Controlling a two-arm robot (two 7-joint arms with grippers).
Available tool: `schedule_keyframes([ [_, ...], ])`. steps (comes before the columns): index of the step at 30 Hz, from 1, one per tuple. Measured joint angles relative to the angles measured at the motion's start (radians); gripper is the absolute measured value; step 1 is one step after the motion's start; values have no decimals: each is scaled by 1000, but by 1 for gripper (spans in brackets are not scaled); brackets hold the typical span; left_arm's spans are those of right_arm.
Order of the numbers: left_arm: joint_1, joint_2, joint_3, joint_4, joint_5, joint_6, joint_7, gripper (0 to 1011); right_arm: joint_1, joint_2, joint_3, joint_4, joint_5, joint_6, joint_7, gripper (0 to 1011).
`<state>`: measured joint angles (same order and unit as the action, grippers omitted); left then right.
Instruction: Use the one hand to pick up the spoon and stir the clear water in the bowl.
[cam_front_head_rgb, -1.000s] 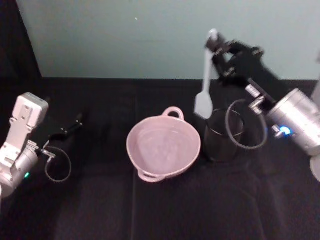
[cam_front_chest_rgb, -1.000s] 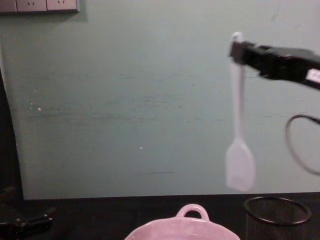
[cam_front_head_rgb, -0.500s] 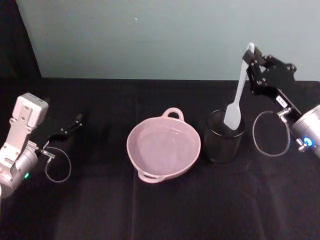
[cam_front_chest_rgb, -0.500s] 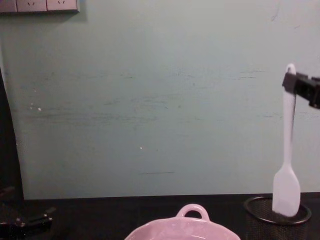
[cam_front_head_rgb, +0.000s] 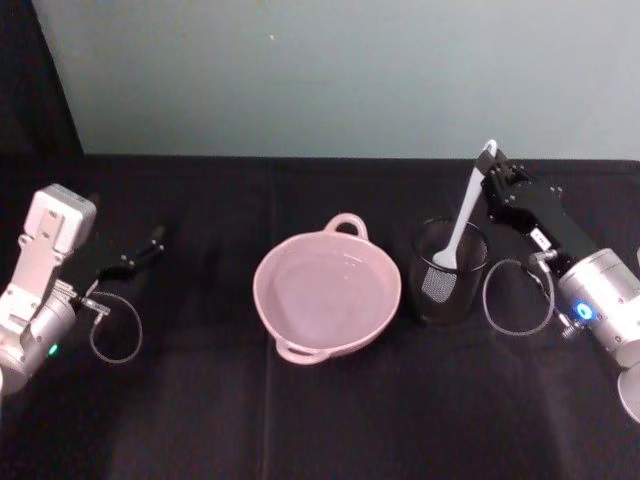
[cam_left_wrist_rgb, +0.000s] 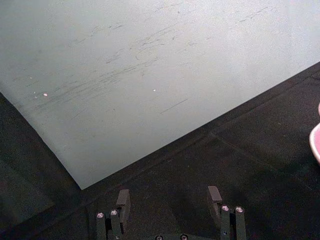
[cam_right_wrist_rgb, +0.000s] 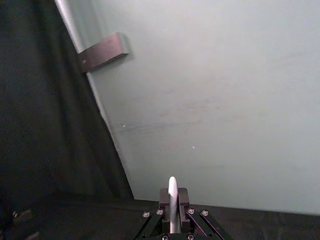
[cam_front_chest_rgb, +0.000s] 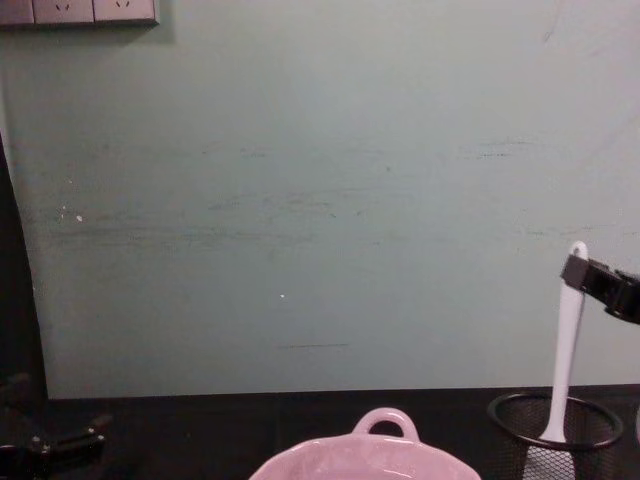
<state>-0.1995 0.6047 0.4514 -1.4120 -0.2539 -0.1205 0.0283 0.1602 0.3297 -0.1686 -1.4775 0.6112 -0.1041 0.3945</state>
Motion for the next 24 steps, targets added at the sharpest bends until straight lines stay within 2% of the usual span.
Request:
schedule_keyframes([
  [9,0,0,0,0,0,0,0,1011,1,-38,49,91,157,10,34,108],
  [14,0,0,0,0,0,0,0,1011,4,-41,52,108,201,9,46,108],
  [24,0,0,0,0,0,0,0,1011,23,-36,31,136,246,12,55,108],
])
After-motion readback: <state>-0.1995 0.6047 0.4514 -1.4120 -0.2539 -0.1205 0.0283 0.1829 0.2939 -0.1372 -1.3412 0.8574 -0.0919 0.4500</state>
